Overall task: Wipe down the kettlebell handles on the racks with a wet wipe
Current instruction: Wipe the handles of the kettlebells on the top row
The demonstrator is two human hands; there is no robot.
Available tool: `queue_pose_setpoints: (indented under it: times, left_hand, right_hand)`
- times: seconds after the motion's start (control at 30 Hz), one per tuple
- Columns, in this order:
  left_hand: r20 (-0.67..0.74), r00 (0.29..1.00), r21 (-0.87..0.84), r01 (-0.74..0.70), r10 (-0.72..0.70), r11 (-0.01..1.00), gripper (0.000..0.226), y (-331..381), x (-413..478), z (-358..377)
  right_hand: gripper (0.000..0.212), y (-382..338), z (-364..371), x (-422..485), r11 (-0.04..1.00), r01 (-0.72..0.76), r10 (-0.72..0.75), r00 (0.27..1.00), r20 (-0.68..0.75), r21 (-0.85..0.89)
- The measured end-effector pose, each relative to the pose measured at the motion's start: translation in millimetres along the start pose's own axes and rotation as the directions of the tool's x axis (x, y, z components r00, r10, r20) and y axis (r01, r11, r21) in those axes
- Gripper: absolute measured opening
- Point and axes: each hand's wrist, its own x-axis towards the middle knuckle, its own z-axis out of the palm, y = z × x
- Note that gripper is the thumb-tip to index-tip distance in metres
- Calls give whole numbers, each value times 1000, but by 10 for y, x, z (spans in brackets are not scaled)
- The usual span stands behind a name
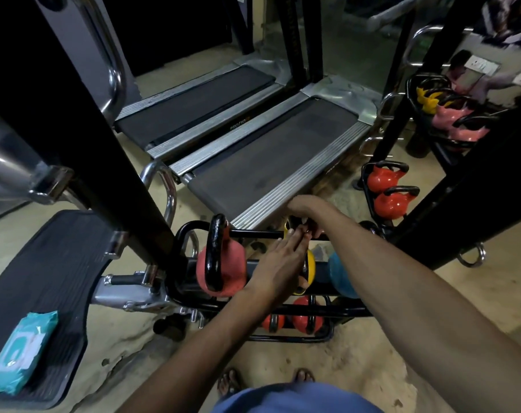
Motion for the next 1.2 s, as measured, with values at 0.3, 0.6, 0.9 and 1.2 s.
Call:
queue_pose_setpoints:
  times: [0.3, 0.6, 0.9, 1.2]
  left_hand:
    - [-31, 999, 4, -13, 13, 1000, 99, -23, 11, 64]
    - [-173, 984, 90, -16, 32, 996, 86, 142, -380, 254]
    - [-153, 988, 171, 38, -12, 984, 80, 223, -349, 220]
    - [-119, 991, 174, 77, -57, 982, 81, 265, -323, 237]
  right_hand:
    - [26, 831, 581, -206, 341, 95, -192, 981, -30, 935]
    - [27, 709, 734, -196, 671, 515, -94, 773, -628, 534]
    - [21, 285, 191, -40, 772, 490, -626, 697, -350, -405]
    - [29, 71, -14, -244, 373, 417, -650, 755, 87, -829]
